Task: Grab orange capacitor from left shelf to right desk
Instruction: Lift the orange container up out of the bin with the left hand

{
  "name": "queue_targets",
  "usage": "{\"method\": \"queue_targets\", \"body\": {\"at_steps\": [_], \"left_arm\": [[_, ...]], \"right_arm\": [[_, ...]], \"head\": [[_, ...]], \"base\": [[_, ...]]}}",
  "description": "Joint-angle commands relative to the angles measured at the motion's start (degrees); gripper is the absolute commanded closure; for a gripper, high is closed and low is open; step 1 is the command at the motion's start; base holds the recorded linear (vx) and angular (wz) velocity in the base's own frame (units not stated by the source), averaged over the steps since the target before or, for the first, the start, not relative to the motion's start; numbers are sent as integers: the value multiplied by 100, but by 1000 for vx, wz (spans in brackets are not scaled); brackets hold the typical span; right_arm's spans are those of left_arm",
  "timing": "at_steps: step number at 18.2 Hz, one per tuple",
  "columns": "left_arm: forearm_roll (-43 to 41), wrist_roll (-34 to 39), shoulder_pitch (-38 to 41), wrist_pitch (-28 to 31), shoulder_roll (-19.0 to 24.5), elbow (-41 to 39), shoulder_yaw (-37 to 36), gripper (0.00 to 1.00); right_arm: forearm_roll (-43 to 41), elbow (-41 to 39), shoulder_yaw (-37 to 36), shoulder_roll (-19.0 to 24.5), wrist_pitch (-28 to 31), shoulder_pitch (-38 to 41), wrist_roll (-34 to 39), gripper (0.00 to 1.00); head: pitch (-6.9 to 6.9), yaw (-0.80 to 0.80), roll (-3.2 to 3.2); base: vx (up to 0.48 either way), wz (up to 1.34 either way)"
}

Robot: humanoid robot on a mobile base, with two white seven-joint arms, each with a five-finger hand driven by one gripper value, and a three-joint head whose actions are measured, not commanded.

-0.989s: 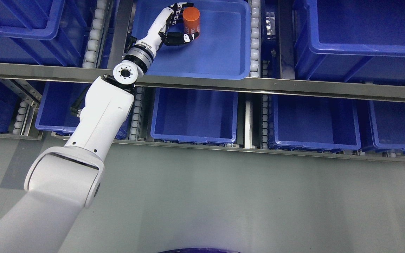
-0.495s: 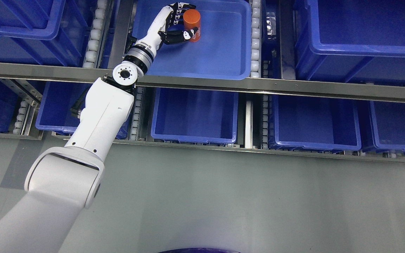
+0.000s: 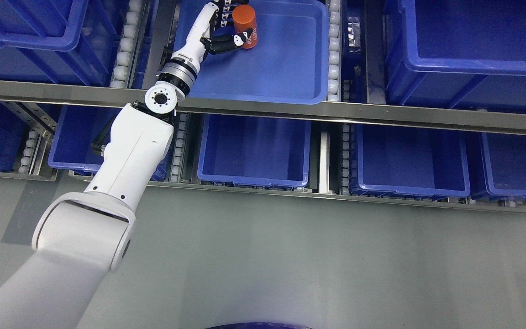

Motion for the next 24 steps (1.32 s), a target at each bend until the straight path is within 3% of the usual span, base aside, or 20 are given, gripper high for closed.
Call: {"method": "queue_targets", "body": {"at_steps": [1,6,13,18,24], "left_arm": [[341,32,9,-384,100,-150,189,100],[369,23,429,-658,100,-2054,505,98],[342,-13,2177,-1176,100,-4674,638,98],[342,-30,2750,-1659,100,-5310,1033,98],[342,-30,2935,-1757,100,-5530,972,98]], "right_arm": [[0,-132,-70,-100,-4,194,-1,0],[0,-132,-70,-100,-4,194,-1,0],[0,-132,-70,-100,-4,194,-1,0],[0,-132,-61,-100,-4,194,-1,0],[0,-132,-70,-100,-4,194,-1,0]], "head": [[0,0,0],[0,0,0],[0,0,0],[0,0,0],[0,0,0]], "base": [[0,0],[-1,2],[-8,2],[1,-20],[1,12]]}}
